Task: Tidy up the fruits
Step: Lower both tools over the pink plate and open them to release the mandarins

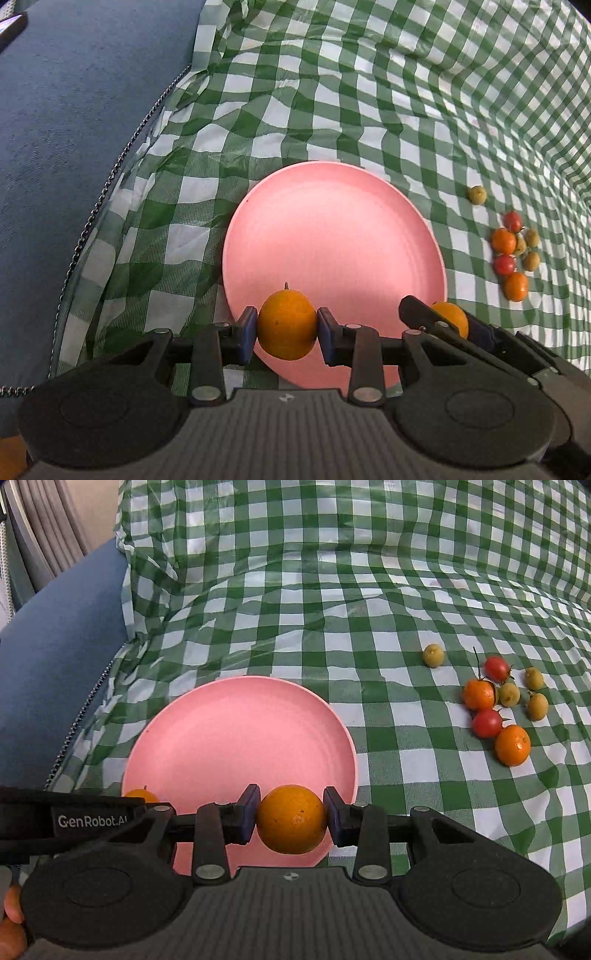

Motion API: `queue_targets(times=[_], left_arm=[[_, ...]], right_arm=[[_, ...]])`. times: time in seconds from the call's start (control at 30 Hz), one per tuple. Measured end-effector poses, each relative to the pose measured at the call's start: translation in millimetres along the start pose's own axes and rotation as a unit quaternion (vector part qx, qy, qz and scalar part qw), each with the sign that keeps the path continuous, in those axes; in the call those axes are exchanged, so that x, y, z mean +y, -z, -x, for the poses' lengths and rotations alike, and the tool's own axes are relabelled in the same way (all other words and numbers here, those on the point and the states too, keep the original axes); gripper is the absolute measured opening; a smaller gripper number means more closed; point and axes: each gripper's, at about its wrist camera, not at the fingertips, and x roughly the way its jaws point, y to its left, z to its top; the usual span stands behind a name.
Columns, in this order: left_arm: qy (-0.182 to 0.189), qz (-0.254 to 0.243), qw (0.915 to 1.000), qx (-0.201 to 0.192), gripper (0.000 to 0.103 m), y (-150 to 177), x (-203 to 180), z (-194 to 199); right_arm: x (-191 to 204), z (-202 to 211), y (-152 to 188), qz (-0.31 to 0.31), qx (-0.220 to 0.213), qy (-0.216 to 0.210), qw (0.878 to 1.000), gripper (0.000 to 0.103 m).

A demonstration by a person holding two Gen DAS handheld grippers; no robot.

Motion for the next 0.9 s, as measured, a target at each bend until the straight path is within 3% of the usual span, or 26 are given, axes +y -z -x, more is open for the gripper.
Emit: queue_targets(times=[0.23, 0.27, 0.3, 0.33, 0.37, 0.4, 0.43, 0.47, 0.6, 0.8, 0.9], left_arm=[[-0.010, -0.008, 0.9999, 0.002, 0.041, -4, -3, -3], [-0.012, -0.007, 0.9999, -0.003, 0.049, -5, -2, 1], [-0.016, -0.005, 0.9998, -0.009, 0.065, -6, -2, 5], [-0.027, 0.000, 0.9995, -0.018, 0.076, -7, 0, 12], [-0.035, 0.008, 0.9990, -0.027, 0.096, -8, 3, 18], [-0.034, 0.016, 0.9985, -0.039, 0.103, -7, 7, 26], [-0.021, 0.025, 0.9979, -0.055, 0.103, -5, 12, 35], [-0.010, 0.033, 0.9973, -0.065, 0.103, -2, 16, 44], [-0.018, 0.042, 0.9965, -0.070, 0.103, 17, 23, 67], [-0.081, 0.050, 0.9914, -0.090, 0.103, 71, 27, 104], [-0.077, 0.073, 0.9909, -0.083, 0.103, 104, 33, 120]], right_arm=[[1, -8, -4, 0.004, 0.002, 0.000, 1.000, 0.039], [0, -7, -6, -0.006, 0.003, 0.000, 1.000, 0.042], [-2, -6, -8, -0.017, 0.002, 0.003, 1.000, 0.045], [-7, -3, -11, -0.032, 0.000, 0.011, 0.999, 0.055], [-11, 0, -13, -0.045, -0.002, 0.019, 0.999, 0.069], [-17, 4, -15, -0.061, -0.008, 0.030, 0.998, 0.078], [-23, 9, -15, -0.072, -0.015, 0.031, 0.997, 0.090], [-29, 17, -15, -0.079, -0.026, 0.026, 0.996, 0.092], [-35, 51, -4, -0.056, -0.041, 0.020, 0.997, 0.094], [-21, 109, 35, 0.005, -0.060, 0.010, 0.998, 0.100], [-9, 140, 53, 0.058, -0.097, 0.021, 0.993, 0.102]])
